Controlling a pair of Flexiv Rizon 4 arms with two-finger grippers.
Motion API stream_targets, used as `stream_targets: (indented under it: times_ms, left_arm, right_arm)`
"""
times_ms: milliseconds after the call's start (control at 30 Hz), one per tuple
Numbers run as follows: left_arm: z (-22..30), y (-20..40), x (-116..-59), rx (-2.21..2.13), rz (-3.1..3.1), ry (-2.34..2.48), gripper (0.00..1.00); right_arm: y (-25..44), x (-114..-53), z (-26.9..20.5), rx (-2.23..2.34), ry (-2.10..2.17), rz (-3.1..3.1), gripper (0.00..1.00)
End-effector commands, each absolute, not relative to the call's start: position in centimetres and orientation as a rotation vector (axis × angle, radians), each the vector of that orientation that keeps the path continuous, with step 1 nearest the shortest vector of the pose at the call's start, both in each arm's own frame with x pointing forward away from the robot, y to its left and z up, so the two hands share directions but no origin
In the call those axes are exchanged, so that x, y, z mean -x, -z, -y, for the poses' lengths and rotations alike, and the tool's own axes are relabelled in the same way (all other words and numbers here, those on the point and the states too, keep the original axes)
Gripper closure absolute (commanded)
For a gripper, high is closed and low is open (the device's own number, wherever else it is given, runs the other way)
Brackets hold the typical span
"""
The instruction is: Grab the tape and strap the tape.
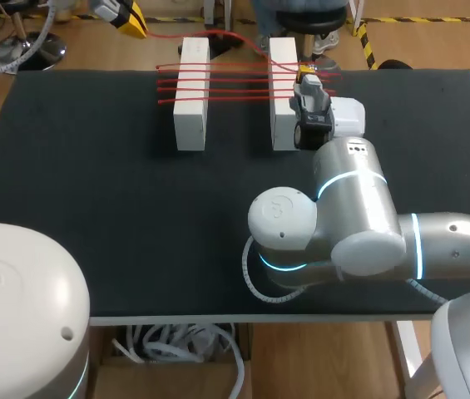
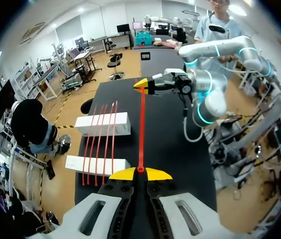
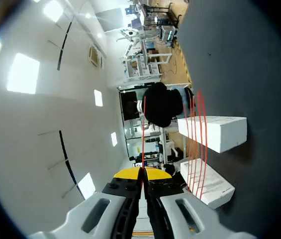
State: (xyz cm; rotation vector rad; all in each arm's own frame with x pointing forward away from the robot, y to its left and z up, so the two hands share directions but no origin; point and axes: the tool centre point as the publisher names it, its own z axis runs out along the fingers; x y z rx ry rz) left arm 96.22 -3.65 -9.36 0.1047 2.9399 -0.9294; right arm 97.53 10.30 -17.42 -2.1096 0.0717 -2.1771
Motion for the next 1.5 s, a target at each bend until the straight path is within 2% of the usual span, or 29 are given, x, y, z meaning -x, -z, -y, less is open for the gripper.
stream_targets:
  times_ms: [33,1067,1500]
  left_arm:
    - [3.7,9.3,-96.3,-0.105,-2.944,0.926,1.0]
    - [3.7,9.3,-96.3,-0.105,-2.944,0.926,1.0]
    - [3.7,9.3,-96.3,-0.105,-2.944,0.926,1.0]
  right_arm:
    - [16.4,-97.0,-10.2,2.137,2.228,0.014,1.0]
    - [11.9,-97.6,-9.9,2.258,2.67,0.738,1.0]
    - [9.8,-97.0,-13.0,2.083,2.758,1.055,1.0]
